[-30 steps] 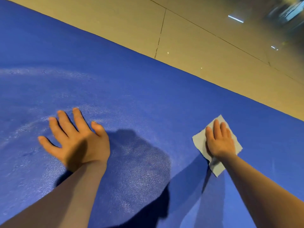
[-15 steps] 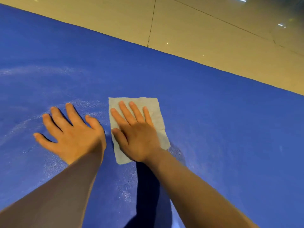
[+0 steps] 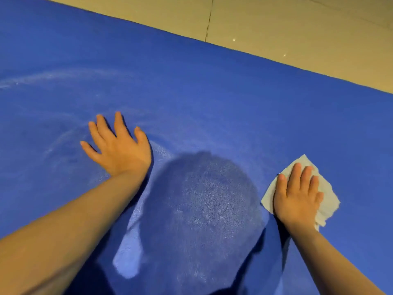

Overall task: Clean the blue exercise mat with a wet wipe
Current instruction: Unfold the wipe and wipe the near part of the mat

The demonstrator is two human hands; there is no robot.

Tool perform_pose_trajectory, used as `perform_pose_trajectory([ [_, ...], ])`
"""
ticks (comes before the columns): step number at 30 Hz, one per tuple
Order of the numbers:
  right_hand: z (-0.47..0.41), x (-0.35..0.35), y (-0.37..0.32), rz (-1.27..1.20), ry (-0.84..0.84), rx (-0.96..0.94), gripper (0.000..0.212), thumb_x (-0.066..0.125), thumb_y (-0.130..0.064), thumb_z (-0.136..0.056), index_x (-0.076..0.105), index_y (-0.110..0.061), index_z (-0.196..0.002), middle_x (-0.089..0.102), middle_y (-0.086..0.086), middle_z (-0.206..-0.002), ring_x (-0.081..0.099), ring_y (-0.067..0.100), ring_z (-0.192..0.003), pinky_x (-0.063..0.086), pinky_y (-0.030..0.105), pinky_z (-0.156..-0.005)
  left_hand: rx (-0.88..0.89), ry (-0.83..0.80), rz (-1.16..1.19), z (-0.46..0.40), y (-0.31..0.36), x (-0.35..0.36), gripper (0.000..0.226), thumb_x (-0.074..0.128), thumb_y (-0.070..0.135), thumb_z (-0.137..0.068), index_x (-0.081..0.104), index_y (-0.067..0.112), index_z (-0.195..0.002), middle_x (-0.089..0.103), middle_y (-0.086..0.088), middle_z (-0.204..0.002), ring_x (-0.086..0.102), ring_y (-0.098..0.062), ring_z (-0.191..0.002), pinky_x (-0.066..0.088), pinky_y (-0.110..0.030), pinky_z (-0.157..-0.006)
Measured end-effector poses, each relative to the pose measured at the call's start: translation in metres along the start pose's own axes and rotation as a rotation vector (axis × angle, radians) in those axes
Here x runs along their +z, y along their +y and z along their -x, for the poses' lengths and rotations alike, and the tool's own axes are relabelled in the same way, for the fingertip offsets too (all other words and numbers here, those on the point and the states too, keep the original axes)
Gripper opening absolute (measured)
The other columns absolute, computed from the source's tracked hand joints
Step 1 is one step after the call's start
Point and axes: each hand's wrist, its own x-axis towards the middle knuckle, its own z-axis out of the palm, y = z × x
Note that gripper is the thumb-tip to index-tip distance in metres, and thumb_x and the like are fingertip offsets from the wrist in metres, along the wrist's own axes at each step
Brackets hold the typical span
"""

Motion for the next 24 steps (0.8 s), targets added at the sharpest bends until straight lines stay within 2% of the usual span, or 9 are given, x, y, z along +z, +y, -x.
perform_pose_trajectory([
  [3, 0.020, 0.011, -0.049, -0.008, -0.021, -0.150, 0.088, -0.004, -0.061, -0.083, 0.013, -0.017, -0.157, 0.005, 0.008, -0.165, 0.004, 0.033, -0.150, 0.003, 0.054, -0.118, 0.370, -0.135, -0.088, 0.022, -0.039, -0.026, 0.060, 0.044, 0.044, -0.096, 0.042, 0.017, -0.149, 0.033, -0.012, -0.158, 0.020, -0.034, -0.148, 0.013, -0.060, -0.116],
  [5, 0.028, 0.019, -0.081, -0.049, -0.053, -0.317, 0.081, 0.002, -0.060, -0.088, 0.015, -0.020, -0.157, 0.006, 0.005, -0.165, 0.001, 0.031, -0.151, -0.004, 0.051, -0.118, 0.497, -0.061, -0.215, 0.046, -0.083, -0.048, 0.062, 0.040, 0.045, -0.093, 0.050, 0.011, -0.144, 0.043, -0.016, -0.151, 0.034, -0.038, -0.141, 0.029, -0.060, -0.105],
  [8, 0.012, 0.020, -0.115, 0.004, -0.051, -0.615, 0.072, 0.008, -0.057, -0.093, 0.020, -0.024, -0.156, 0.011, 0.001, -0.164, 0.004, 0.029, -0.151, -0.005, 0.049, -0.118, 0.454, 0.024, -0.300, 0.070, -0.129, -0.063, 0.062, 0.037, 0.042, -0.092, 0.055, 0.008, -0.140, 0.044, -0.020, -0.149, 0.038, -0.040, -0.138, 0.028, -0.064, -0.101],
  [9, 0.000, 0.020, -0.125, 0.021, -0.041, -0.649, 0.070, 0.008, -0.057, -0.094, 0.019, -0.026, -0.156, 0.011, 0.000, -0.164, 0.005, 0.028, -0.151, -0.003, 0.050, -0.118, 0.447, 0.014, -0.314, 0.070, -0.135, -0.061, 0.062, 0.037, 0.040, -0.091, 0.055, 0.008, -0.140, 0.043, -0.021, -0.150, 0.036, -0.041, -0.139, 0.026, -0.065, -0.103],
  [14, -0.034, 0.043, -0.217, 0.067, 0.055, -0.351, 0.062, 0.015, -0.051, -0.102, 0.008, -0.024, -0.157, 0.003, 0.004, -0.165, 0.002, 0.030, -0.151, 0.003, 0.057, -0.119, 0.437, -0.032, -0.305, 0.068, -0.138, -0.055, 0.062, 0.035, 0.040, -0.090, 0.048, 0.015, -0.145, 0.038, -0.016, -0.153, 0.026, -0.035, -0.145, 0.015, -0.063, -0.111],
  [16, -0.010, 0.059, -0.261, -0.013, 0.184, -0.486, 0.059, 0.026, -0.047, -0.101, 0.034, -0.019, -0.152, 0.029, 0.010, -0.159, 0.026, 0.035, -0.146, 0.018, 0.061, -0.116, 0.448, -0.015, -0.294, 0.067, -0.139, -0.056, 0.061, 0.036, 0.041, -0.090, 0.046, 0.017, -0.145, 0.039, -0.016, -0.153, 0.027, -0.035, -0.144, 0.015, -0.063, -0.111],
  [18, 0.030, 0.071, -0.288, -0.100, 0.227, -0.713, 0.058, 0.033, -0.045, -0.097, 0.051, -0.016, -0.143, 0.045, 0.011, -0.150, 0.039, 0.037, -0.140, 0.022, 0.061, -0.114, 0.459, -0.013, -0.302, 0.067, -0.139, -0.056, 0.061, 0.036, 0.041, -0.090, 0.046, 0.016, -0.145, 0.039, -0.016, -0.153, 0.028, -0.035, -0.144, 0.014, -0.061, -0.112],
  [22, 0.095, 0.071, -0.281, -0.121, 0.054, -0.982, 0.057, 0.032, -0.045, -0.097, 0.049, -0.020, -0.145, 0.041, 0.005, -0.154, 0.033, 0.029, -0.144, 0.018, 0.054, -0.117, 0.455, -0.014, -0.316, 0.067, -0.138, -0.056, 0.061, 0.035, 0.041, -0.090, 0.052, 0.012, -0.141, 0.042, -0.018, -0.150, 0.030, -0.035, -0.143, 0.014, -0.058, -0.112],
  [24, 0.087, 0.068, -0.253, -0.122, 0.061, -0.985, 0.057, 0.034, -0.047, -0.096, 0.048, -0.021, -0.145, 0.040, 0.004, -0.154, 0.033, 0.026, -0.144, 0.017, 0.050, -0.118, 0.443, -0.004, -0.306, 0.067, -0.138, -0.056, 0.061, 0.035, 0.040, -0.090, 0.053, 0.012, -0.141, 0.044, -0.018, -0.149, 0.031, -0.035, -0.142, 0.016, -0.060, -0.111],
])
